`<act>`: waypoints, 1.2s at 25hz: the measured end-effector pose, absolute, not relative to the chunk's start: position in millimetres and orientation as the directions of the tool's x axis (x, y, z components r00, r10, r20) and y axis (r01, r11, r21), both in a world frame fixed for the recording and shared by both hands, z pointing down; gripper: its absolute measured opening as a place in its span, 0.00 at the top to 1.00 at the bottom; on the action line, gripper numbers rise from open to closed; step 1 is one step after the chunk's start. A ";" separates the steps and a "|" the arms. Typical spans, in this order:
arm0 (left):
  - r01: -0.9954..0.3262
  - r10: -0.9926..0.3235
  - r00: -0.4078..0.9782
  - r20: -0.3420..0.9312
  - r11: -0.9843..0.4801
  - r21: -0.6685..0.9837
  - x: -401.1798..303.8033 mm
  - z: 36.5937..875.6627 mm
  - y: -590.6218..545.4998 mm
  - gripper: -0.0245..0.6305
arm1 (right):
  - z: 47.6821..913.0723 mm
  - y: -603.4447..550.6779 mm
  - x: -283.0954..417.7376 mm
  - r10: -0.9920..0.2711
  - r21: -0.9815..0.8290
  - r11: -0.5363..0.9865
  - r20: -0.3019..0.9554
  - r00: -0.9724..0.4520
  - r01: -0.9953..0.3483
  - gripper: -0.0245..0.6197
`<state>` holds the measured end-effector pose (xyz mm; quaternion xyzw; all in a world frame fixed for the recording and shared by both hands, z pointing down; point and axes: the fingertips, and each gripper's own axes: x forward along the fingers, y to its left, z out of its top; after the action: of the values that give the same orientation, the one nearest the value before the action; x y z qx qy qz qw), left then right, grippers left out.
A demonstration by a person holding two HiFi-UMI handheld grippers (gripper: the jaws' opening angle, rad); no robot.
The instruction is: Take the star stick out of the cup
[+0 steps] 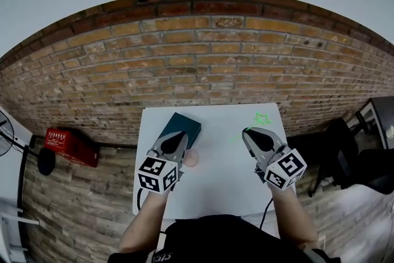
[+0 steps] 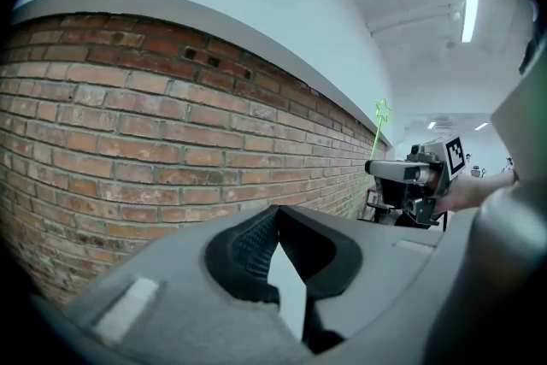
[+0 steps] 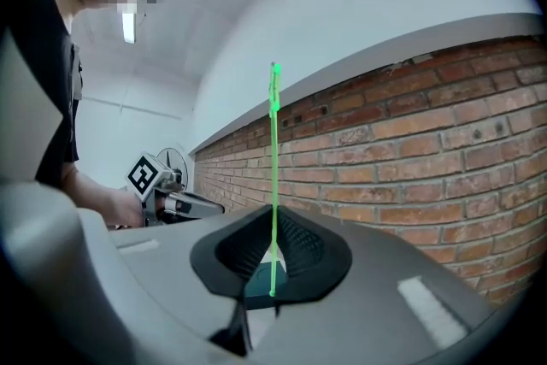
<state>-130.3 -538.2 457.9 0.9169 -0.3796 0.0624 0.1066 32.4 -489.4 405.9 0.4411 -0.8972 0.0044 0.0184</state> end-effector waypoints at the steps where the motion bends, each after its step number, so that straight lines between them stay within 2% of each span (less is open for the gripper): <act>1: -0.712 -0.688 0.701 0.188 -0.688 0.141 -125.9 454.0 -538.6 0.95 | 403.1 -486.3 43.1 -0.800 0.007 0.600 0.026 -0.600 -0.800 0.94; 7: -0.725 -0.712 0.689 0.136 -0.679 0.114 -112.9 432.0 -541.5 0.95 | 392.2 -462.2 97.5 -0.849 0.008 0.528 -0.016 -0.528 -0.849 0.94; 13: -0.724 -0.711 0.690 0.138 -0.681 0.113 -113.2 430.9 -544.2 0.95 | 397.9 -447.2 131.5 -0.888 -0.010 0.460 -0.019 -0.460 -0.888 0.94; 30: -0.700 -0.685 0.714 0.146 -0.700 0.141 -122.3 442.2 -541.5 0.95 | 413.5 -446.4 100.1 -0.883 -0.030 0.468 0.018 -0.469 -0.883 0.94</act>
<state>-122.3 -541.5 442.2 0.9210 -0.3759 0.0411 0.0931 100.1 -446.4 413.5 0.5155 -0.8567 0.0173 0.0001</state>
